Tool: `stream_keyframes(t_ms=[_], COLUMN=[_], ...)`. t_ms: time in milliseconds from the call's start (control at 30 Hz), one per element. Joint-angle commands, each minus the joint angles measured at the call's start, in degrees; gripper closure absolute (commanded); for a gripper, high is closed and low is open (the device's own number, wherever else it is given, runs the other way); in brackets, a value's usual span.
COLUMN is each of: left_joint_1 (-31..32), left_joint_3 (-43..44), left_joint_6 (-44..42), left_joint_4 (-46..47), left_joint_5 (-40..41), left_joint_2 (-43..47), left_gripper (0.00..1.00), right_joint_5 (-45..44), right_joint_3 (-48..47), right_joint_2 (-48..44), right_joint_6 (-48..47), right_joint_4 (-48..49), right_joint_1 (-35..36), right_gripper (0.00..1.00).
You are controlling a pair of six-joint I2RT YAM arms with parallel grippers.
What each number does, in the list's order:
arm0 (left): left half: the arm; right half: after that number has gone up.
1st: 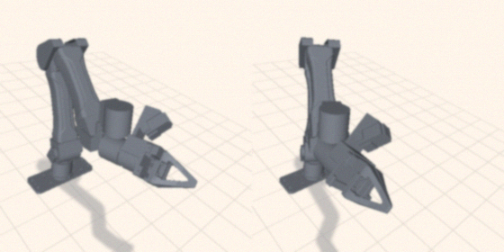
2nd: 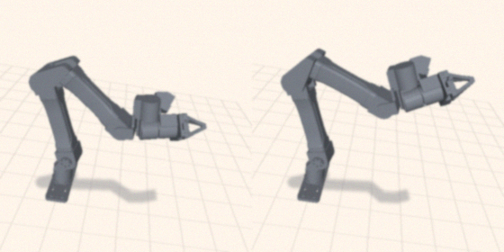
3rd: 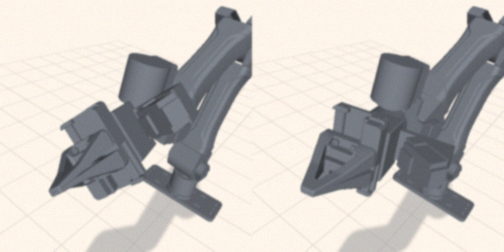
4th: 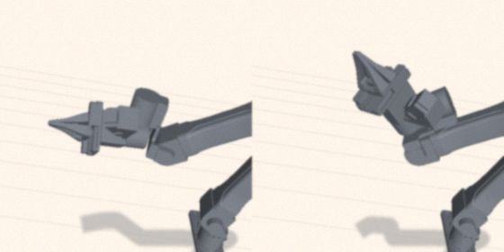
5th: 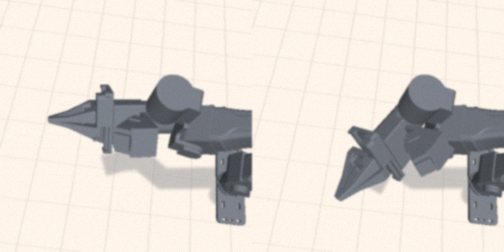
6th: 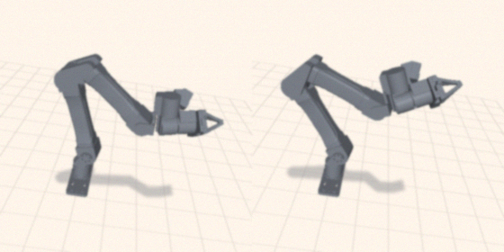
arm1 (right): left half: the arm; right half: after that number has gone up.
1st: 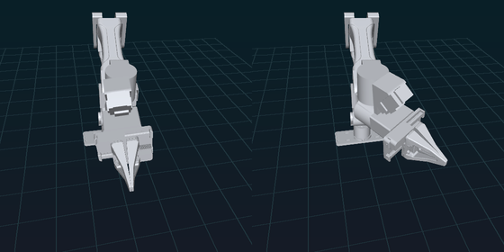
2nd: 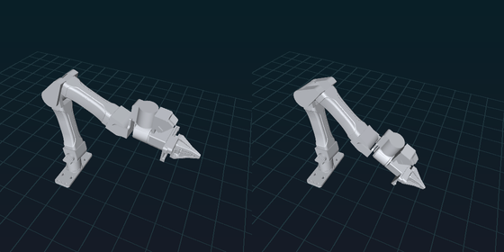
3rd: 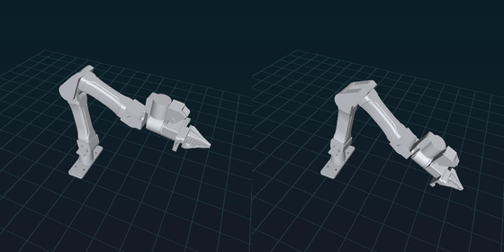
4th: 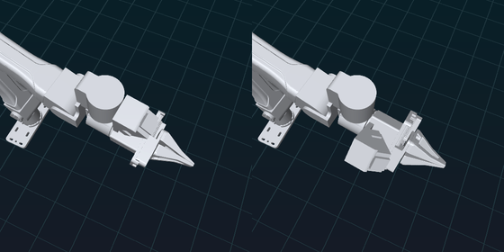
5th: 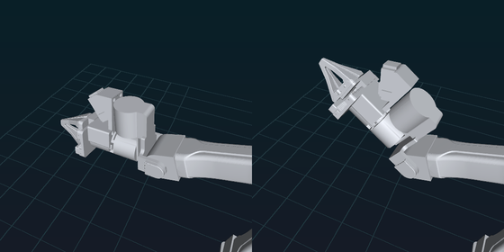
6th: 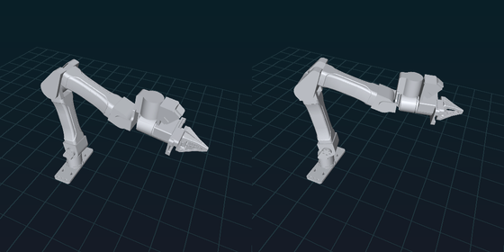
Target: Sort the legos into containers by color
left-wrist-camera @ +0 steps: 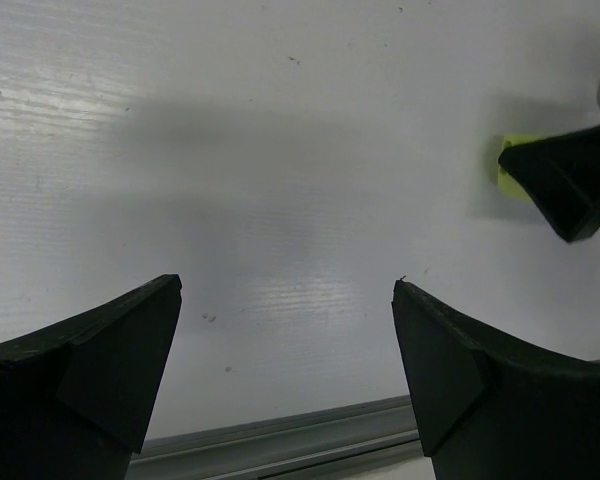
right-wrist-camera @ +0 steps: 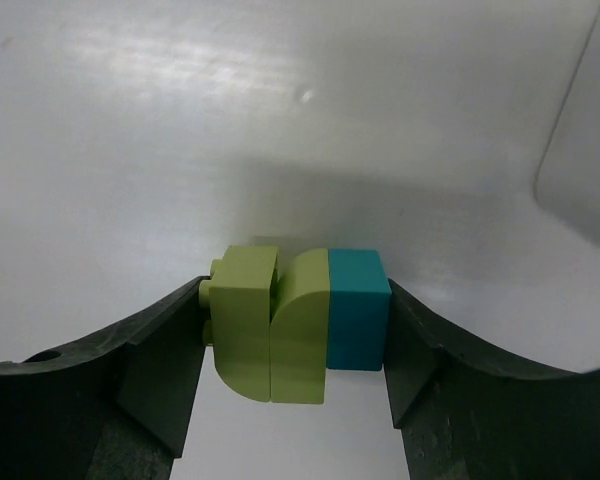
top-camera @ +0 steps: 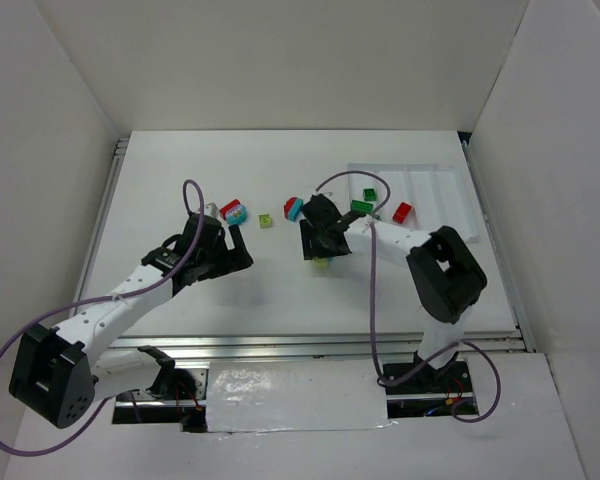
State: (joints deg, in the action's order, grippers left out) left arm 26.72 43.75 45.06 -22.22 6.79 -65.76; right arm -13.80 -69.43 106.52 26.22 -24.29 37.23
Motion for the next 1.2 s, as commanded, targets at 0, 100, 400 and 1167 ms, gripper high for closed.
stream_keyframes(t_ms=[0,100,400,1167], left_joint_1=[0.17,0.09,1.58,12.48], left_joint_3=[0.11,-0.94,-6.3,-5.16], left_joint_6=[0.73,2.66,16.01,17.44], left_joint_4=[3.05,6.91,23.95,28.02], left_joint_5=[-3.96,-10.54,-31.29,-29.11], left_joint_2=[0.72,1.59,5.63,5.11], left_gripper=[0.01,0.01,0.01,1.0], right_joint_5=[2.37,8.5,9.85,-0.96], right_joint_3=[3.5,9.12,14.15,10.02], right_joint_2=[-12.0,-20.43,-32.77,-33.05], right_joint_6=[-2.92,-8.54,-16.55,-14.0], right_joint_4=[5.83,10.48,14.27,13.57], right_joint_1=[3.97,7.75,21.04,24.2], right_gripper=[1.0,1.0,1.0,0.99])
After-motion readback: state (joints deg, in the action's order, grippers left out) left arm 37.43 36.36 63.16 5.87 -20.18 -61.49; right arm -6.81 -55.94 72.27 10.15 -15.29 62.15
